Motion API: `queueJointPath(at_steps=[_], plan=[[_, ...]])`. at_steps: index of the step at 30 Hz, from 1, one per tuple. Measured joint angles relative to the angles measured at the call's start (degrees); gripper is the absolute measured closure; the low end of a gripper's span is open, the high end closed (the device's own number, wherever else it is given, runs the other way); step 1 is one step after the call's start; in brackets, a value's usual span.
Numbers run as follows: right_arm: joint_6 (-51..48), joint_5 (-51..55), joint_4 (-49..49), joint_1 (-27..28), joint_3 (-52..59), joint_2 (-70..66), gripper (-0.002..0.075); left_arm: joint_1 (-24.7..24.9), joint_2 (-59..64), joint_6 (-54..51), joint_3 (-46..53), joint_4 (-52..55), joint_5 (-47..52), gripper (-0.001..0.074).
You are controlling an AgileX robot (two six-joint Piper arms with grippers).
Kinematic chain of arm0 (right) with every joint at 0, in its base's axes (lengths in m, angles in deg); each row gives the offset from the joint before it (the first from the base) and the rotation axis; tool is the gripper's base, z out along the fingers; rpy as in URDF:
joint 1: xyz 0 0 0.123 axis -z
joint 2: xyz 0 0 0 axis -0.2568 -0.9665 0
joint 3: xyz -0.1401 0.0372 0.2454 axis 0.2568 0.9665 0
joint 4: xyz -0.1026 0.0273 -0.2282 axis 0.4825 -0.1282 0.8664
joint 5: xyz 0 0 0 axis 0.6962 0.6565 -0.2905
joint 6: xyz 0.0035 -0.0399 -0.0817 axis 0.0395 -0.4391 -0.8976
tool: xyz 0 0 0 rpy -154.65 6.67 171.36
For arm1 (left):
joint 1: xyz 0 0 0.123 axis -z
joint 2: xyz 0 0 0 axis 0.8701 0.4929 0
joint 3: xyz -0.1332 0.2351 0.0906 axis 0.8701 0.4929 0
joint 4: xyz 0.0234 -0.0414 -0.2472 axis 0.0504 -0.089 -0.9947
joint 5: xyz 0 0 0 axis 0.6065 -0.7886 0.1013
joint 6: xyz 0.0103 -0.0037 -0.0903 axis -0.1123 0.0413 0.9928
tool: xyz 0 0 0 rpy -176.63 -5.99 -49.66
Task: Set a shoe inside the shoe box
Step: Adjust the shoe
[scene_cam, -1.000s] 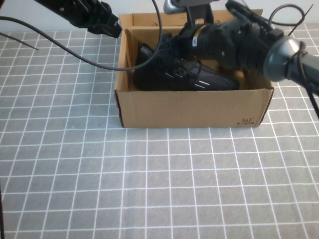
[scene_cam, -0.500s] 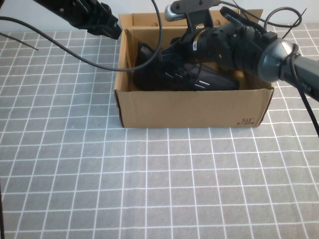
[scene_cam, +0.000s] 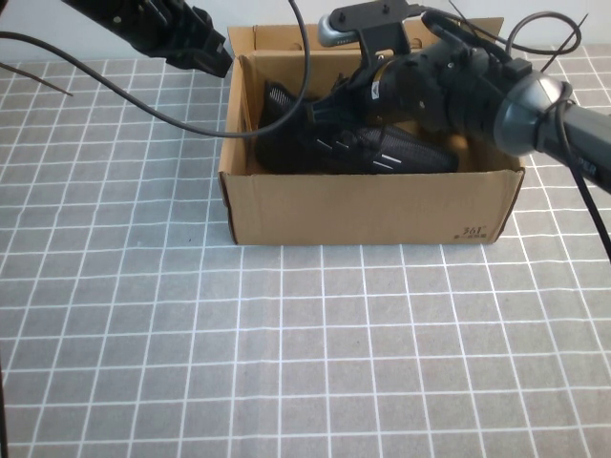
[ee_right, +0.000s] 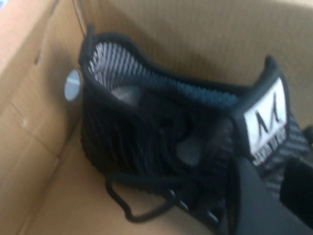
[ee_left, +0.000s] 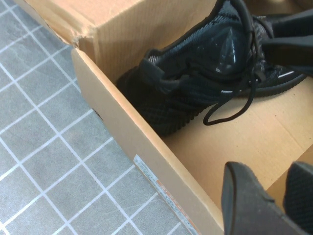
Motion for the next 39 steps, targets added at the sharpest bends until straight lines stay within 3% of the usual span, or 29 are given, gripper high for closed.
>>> queueJointPath(at_steps=[7,16,20,24,26,34,39], plan=[[-4.3,11.7,-0.6,0.0,-4.7,2.5,0.0596,0.0,0.0,0.0,0.0,0.0,0.0,0.0571],[-21.1,29.5,-2.3,0.3,-10.0,4.8,0.0688,0.0,0.0,0.0,0.0,0.0,0.4,0.0572],[-25.8,35.2,-2.8,1.3,-10.0,4.8,0.0592,0.0,0.0,0.0,0.0,-0.5,0.4,0.0572],[-26.5,38.7,-3.2,2.8,-10.0,4.8,0.036,0.0,0.0,0.1,0.0,-0.8,0.4,0.0572],[-27.0,39.6,-3.2,3.4,-10.0,4.8,0.03,0.0,0.0,0.1,0.0,-0.8,0.4,0.0572],[-37.1,43.0,-7.1,3.4,-10.1,2.6,0.0265,0.0,0.0,0.1,0.0,-0.9,0.4,0.0572],[-38.3,40.2,-6.5,3.4,-10.1,-0.6,0.0263,0.0,0.0,0.1,0.0,-0.9,0.4,0.0572]])
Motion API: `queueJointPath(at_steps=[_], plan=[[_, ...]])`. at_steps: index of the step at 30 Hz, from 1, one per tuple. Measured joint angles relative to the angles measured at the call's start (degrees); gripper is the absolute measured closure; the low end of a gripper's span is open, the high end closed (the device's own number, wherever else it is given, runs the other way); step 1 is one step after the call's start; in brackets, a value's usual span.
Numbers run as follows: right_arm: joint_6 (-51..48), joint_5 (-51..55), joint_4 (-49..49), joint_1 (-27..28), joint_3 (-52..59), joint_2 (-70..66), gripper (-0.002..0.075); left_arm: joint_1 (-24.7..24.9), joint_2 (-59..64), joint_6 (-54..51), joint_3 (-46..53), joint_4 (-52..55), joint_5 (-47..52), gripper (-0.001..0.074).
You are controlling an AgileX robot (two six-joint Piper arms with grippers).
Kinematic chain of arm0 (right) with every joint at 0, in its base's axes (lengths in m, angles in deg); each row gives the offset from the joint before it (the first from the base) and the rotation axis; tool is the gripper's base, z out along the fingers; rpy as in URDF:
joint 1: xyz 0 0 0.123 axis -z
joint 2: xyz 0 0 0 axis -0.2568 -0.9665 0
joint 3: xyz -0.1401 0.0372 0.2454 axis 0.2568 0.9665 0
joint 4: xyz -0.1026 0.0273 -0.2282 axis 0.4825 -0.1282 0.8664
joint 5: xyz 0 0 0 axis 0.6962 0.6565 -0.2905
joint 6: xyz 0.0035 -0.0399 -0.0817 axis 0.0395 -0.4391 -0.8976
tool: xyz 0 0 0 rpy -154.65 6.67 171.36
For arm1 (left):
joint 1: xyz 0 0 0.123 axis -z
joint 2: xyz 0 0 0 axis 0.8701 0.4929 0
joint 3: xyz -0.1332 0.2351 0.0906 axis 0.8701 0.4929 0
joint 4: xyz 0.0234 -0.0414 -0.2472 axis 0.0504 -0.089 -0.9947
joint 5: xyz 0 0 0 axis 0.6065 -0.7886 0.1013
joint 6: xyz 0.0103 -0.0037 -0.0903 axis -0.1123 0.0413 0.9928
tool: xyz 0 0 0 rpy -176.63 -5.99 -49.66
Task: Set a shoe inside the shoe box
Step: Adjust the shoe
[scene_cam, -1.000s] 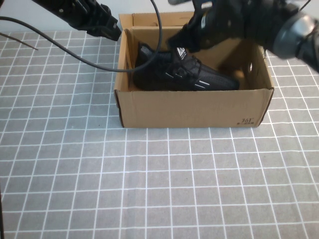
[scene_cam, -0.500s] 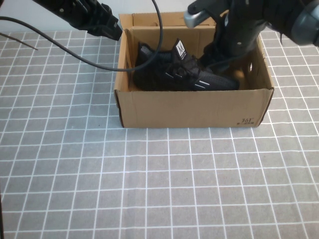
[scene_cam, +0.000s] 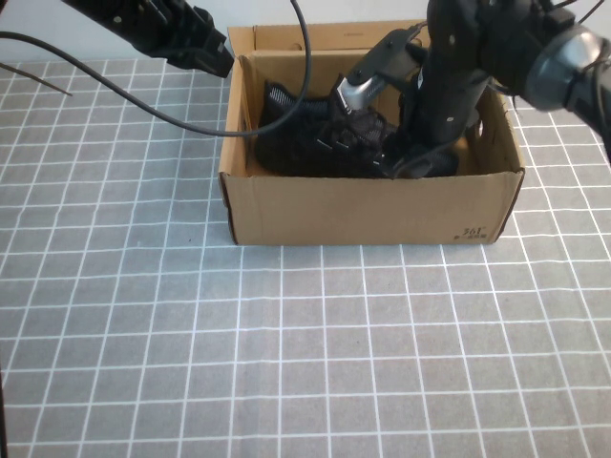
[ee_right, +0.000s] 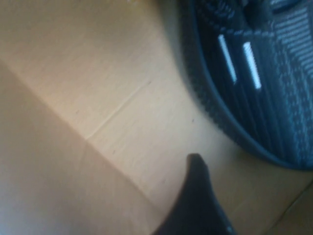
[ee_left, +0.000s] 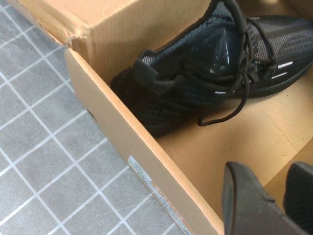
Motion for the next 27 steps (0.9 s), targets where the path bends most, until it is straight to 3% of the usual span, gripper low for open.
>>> queueJointPath(at_steps=[8,21,27], plan=[[0.8,-2.1,3.4,0.0,-0.4,-2.8,0.0263,0.0,0.0,0.0,0.0,0.5,0.0,0.0572],[2.3,-3.6,0.6,1.9,-1.8,-4.6,0.0263,0.0,0.0,0.0,0.0,0.6,0.1,0.0572],[2.7,1.0,-0.8,2.3,-5.9,-5.9,0.0278,0.0,0.0,0.0,0.0,0.6,0.1,0.0572]])
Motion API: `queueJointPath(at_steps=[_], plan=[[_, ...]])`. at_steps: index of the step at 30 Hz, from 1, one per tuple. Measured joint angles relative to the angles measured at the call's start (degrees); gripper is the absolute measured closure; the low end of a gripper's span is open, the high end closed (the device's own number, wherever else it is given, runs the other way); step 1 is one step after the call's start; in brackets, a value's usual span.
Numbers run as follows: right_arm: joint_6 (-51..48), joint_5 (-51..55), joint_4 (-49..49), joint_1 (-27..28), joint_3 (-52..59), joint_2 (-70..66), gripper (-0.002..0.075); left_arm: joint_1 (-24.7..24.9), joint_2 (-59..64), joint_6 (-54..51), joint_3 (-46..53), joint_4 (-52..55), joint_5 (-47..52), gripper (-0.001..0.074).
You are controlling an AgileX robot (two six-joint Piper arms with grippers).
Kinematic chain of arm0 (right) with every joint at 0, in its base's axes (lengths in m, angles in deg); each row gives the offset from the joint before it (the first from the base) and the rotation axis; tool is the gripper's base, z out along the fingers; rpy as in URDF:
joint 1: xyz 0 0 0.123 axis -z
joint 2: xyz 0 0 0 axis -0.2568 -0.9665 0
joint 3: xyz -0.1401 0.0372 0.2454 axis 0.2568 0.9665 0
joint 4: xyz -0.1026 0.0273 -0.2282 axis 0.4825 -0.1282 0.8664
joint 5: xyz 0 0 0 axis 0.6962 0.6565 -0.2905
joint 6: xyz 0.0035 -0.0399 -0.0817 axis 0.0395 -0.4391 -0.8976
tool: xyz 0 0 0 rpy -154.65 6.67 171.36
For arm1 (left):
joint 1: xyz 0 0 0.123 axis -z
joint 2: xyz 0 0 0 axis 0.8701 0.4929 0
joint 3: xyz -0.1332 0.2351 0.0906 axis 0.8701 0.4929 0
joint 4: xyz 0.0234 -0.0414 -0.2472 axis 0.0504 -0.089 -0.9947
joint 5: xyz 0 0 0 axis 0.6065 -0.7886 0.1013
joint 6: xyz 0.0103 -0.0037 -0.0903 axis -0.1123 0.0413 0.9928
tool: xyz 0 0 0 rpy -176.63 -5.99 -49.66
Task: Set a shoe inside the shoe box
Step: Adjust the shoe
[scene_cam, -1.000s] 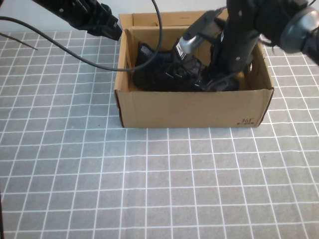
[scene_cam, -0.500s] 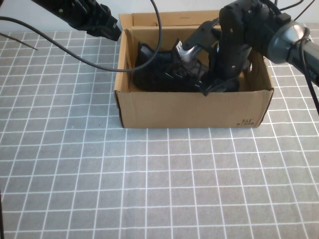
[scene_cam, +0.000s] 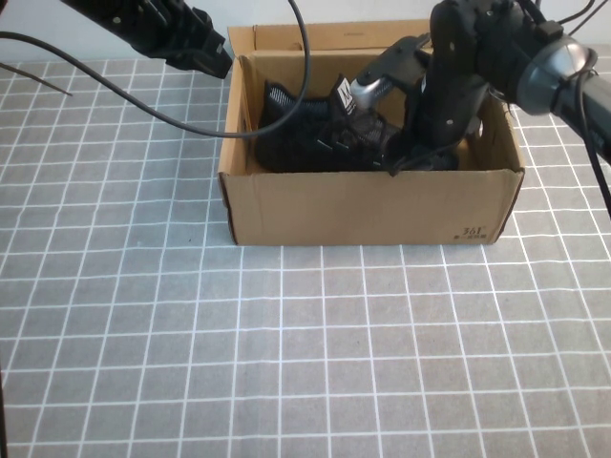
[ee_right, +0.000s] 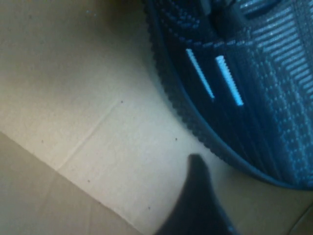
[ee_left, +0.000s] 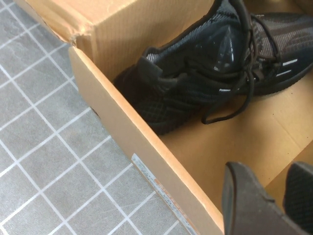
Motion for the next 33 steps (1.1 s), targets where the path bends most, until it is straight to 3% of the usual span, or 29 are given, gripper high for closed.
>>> queueJointPath(at_steps=[8,16,20,27,33], plan=[[2.3,2.0,-4.4,0.1,-13.0,-0.3,0.0299,0.0,0.0,0.6,0.0,0.0,0.0,0.0573],[6.6,2.9,-6.3,0.1,-14.1,5.6,0.0552,0.0,-2.4,3.1,0.0,-0.1,0.0,0.0708],[8.3,3.2,-6.8,0.1,-14.0,9.2,0.065,0.0,-5.8,4.0,0.0,-0.1,0.1,0.073],[10.5,3.2,-8.9,0.2,-5.5,21.4,0.0721,0.0,-13.6,4.7,0.0,0.1,0.5,0.0734],[12.7,3.2,-10.4,0.2,10.6,37.1,0.0729,0.0,-20.2,5.5,-0.2,0.2,0.9,0.0735]])
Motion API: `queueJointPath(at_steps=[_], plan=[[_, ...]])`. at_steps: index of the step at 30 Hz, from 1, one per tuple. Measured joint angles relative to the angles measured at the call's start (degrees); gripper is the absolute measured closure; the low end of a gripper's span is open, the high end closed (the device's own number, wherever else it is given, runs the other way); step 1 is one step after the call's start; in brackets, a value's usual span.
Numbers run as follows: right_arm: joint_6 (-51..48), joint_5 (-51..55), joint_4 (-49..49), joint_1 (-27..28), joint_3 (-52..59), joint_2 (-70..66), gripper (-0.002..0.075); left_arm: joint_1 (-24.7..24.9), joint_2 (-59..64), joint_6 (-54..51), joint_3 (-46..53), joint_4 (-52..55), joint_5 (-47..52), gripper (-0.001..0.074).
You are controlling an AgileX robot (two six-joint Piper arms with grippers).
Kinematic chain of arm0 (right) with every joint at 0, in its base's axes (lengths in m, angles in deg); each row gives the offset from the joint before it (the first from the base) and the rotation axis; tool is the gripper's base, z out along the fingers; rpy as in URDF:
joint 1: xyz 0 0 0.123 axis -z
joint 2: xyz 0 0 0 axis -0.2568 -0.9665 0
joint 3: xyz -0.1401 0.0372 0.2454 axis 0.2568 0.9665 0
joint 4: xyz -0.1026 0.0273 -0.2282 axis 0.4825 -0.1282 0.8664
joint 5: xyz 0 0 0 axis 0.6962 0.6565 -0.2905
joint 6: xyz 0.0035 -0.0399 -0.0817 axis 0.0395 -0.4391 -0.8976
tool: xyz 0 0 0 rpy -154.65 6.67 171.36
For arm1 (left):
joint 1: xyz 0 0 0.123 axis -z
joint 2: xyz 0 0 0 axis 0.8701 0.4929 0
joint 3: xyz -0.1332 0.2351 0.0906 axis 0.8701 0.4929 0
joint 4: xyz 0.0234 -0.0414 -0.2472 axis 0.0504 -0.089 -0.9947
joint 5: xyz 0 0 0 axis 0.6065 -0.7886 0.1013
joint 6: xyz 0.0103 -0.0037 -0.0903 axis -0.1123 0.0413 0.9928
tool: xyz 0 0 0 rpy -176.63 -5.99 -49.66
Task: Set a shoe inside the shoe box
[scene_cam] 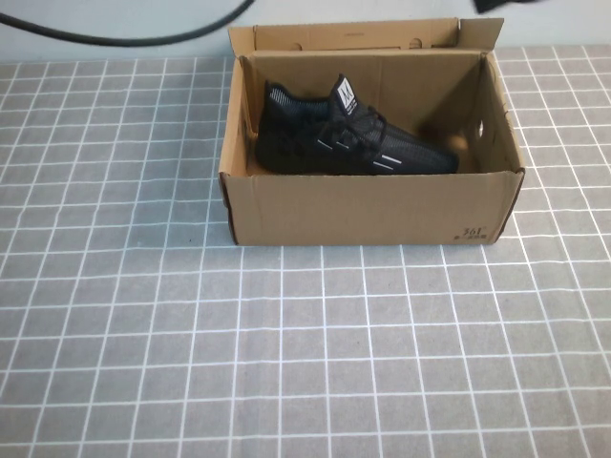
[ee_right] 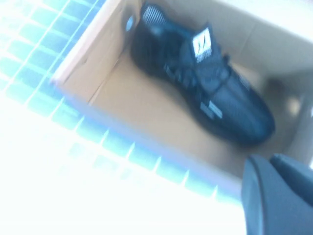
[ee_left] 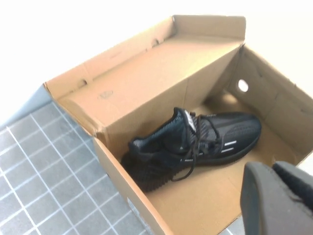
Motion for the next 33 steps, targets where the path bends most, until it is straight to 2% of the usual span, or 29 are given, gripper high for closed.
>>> queueJointPath(at_steps=[3,7,11,17,20,23,33], plan=[[0.8,0.0,-0.3,0.0,9.3,9.0,0.0729,0.0,-2.7,0.2,1.3,0.0,0.0,0.0735],[2.4,0.0,-1.2,0.0,23.2,23.3,0.0729,0.0,-7.6,0.4,8.2,0.0,-0.1,0.0735],[3.6,-1.5,-1.8,0.0,38.7,41.6,0.0731,0.0,-16.5,-0.1,20.8,0.0,-5.8,0.0735],[7.2,-3.2,-1.9,0.0,54.5,69.7,0.074,0.0,-34.2,-3.4,44.7,-1.3,-19.0,0.0735],[9.2,-2.2,-2.0,0.0,58.4,81.6,0.074,0.0,-43.1,-5.1,56.1,-2.8,-25.8,0.0736],[10.4,0.9,-2.0,0.0,59.7,87.4,0.074,0.0,-51.2,-5.6,65.8,-3.3,-31.1,0.0736],[7.5,1.5,-7.6,0.0,61.3,88.3,0.0741,0.0,-73.3,-9.5,85.6,-3.8,-42.3,0.0736]])
